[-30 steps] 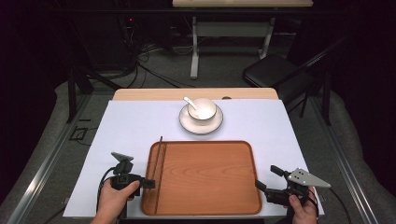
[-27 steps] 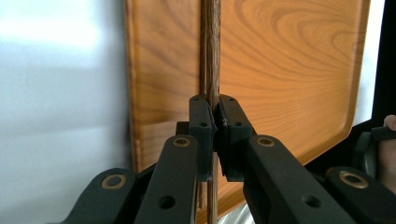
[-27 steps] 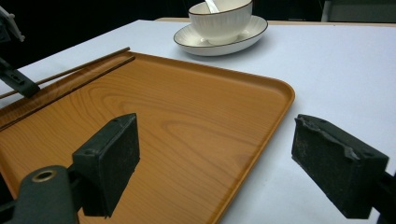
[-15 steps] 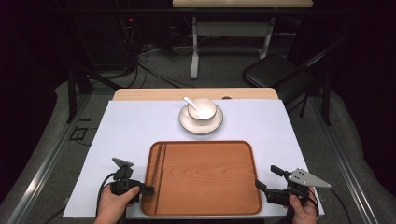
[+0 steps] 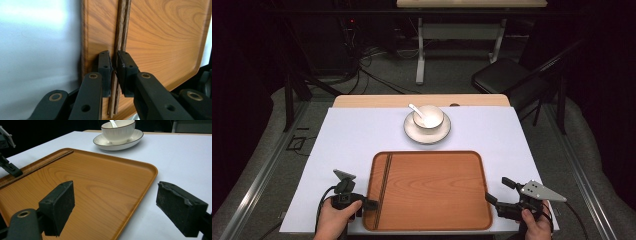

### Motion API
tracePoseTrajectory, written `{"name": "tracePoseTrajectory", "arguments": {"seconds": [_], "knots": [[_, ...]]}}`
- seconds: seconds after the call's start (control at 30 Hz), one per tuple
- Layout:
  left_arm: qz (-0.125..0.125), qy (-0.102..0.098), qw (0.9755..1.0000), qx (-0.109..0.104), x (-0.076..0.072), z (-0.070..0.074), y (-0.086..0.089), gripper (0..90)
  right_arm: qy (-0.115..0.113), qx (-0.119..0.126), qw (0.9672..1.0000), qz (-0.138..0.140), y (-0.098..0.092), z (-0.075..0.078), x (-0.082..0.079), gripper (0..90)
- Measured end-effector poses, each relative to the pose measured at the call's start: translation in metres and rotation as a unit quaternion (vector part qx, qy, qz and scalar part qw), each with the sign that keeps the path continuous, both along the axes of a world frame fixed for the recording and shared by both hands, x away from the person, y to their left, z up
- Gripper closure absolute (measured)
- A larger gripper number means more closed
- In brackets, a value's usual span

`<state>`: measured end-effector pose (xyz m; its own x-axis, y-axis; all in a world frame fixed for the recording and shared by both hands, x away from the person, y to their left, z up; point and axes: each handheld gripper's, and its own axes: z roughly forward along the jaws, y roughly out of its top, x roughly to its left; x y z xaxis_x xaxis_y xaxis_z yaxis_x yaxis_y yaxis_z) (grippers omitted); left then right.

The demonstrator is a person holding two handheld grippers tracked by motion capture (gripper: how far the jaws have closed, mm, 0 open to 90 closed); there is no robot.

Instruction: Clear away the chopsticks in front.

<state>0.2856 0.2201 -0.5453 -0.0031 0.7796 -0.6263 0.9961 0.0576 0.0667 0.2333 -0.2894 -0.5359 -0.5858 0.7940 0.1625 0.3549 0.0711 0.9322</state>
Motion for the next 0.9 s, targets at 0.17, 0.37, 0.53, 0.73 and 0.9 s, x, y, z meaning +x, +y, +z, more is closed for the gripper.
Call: {"name": "tracePoseTrajectory", "arguments": {"seconds": [0.17,0.37,0.53,0.73,0.9], "knots": [[0.005,-0.017,0.9998,-0.008,-0.002,0.003,0.0,74.6,0.002,0.0,1.0,0.002,0.001,0.0,0.001,14.6],[0.007,-0.038,0.9991,-0.016,-0.001,0.009,0.0,66.8,0.002,-0.002,1.0,0.002,0.0,0.0,0.001,14.6],[0.007,-0.057,0.9983,-0.009,0.0,0.014,-0.002,60.1,0.001,-0.001,1.0,0.002,0.001,0.0,0.001,14.6],[0.003,-0.102,0.9947,0.014,0.001,0.02,-0.002,54.9,0.003,-0.002,1.0,0.002,0.002,0.0,0.001,14.6],[0.006,-0.129,0.9911,0.032,0.003,0.027,-0.001,53.9,0.004,-0.002,1.0,0.003,0.002,0.0,0.001,14.6]]}}
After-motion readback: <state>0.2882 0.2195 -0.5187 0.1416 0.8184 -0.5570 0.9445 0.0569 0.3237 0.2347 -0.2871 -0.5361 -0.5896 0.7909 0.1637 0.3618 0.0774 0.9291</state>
